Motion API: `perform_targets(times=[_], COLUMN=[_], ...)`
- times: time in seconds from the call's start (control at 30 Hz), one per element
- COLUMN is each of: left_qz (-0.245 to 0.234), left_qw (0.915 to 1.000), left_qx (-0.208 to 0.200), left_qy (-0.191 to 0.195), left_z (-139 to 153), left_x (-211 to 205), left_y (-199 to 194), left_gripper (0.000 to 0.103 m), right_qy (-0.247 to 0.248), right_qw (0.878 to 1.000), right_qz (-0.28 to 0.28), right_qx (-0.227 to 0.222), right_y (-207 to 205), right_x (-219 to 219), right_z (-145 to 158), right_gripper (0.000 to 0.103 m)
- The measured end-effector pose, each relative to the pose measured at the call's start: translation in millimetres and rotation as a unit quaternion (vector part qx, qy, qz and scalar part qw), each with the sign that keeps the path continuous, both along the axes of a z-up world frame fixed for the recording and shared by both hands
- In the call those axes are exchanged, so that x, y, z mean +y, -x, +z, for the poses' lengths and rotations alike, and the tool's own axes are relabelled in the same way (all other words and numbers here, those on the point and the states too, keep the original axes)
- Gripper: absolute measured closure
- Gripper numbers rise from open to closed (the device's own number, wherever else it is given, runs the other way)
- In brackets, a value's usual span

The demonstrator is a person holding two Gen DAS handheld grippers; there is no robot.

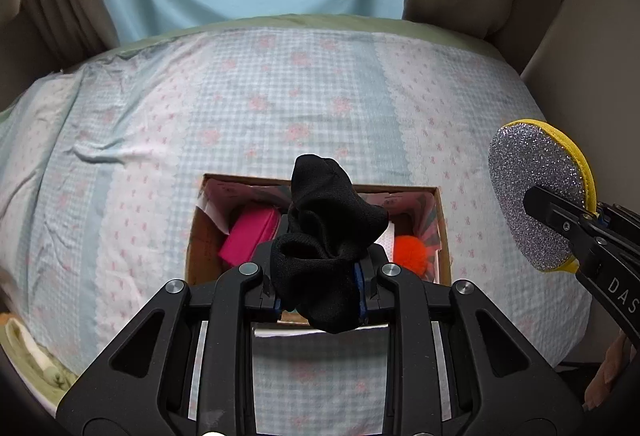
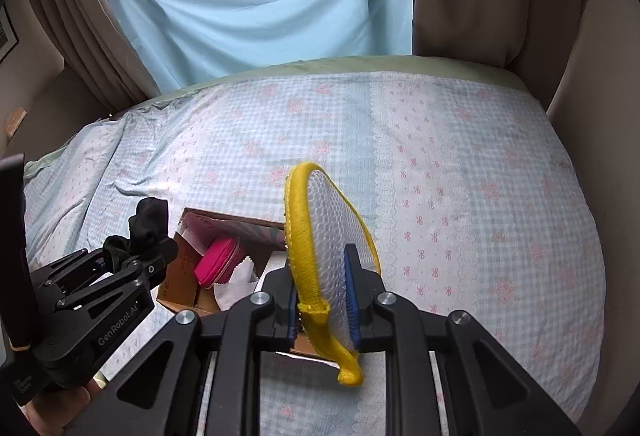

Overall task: Organize soft objects
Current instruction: 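Carry the black sock and yellow scrubber into the box and release both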

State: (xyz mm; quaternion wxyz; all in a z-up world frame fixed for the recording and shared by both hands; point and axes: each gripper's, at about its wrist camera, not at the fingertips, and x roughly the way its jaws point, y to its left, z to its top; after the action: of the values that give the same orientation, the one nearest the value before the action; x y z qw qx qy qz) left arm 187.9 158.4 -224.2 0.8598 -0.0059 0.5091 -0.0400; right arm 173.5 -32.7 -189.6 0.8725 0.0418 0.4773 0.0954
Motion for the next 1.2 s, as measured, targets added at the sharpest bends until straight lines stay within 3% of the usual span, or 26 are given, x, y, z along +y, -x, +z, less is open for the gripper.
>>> perform_targets(times=[0.5,0.73,0.8,0.83,0.87,0.9,0.93,1.07,1.2], left_qz=[-0.056,-0.081,-0.092,-0.099,-0.104,-0.103,-0.101,-0.099,-0.094], left_qw=[0.995,0.9927,0.9913,0.99,0.9891,0.9891,0.9897,0.9902,0.9904], left_qx=[0.083,0.09,0.094,0.099,0.102,0.103,0.1,0.097,0.101], left_qy=[0.004,0.002,0.005,0.011,0.02,0.021,0.018,0.012,0.012], left_z=[-119,-138,-141,-142,-143,-144,-144,-146,-146], left_x=[39,37,34,33,31,31,31,34,40], left_y=[-43,-42,-42,-41,-40,-38,-36,-28,-24], left_gripper=[0.081,0.081,0.08,0.077,0.056,0.015,0.0,0.0,0.0], right_qy=[0.033,0.052,0.044,0.04,0.036,0.027,0.013,-0.05,-0.04], right_qw=[0.994,0.989,0.987,0.986,0.986,0.986,0.986,0.986,0.985], right_qz=[-0.063,-0.086,-0.096,-0.101,-0.101,-0.099,-0.098,-0.091,-0.101], right_qx=[0.082,0.111,0.125,0.128,0.131,0.134,0.134,0.127,0.133], right_y=[-39,-51,-53,-54,-55,-56,-57,-55,-48], right_x=[53,53,50,50,49,50,51,49,45], right_z=[-99,-133,-140,-143,-146,-148,-149,-147,-152], right_gripper=[0.085,0.085,0.081,0.074,0.048,0.028,0.0,0.0,0.0])
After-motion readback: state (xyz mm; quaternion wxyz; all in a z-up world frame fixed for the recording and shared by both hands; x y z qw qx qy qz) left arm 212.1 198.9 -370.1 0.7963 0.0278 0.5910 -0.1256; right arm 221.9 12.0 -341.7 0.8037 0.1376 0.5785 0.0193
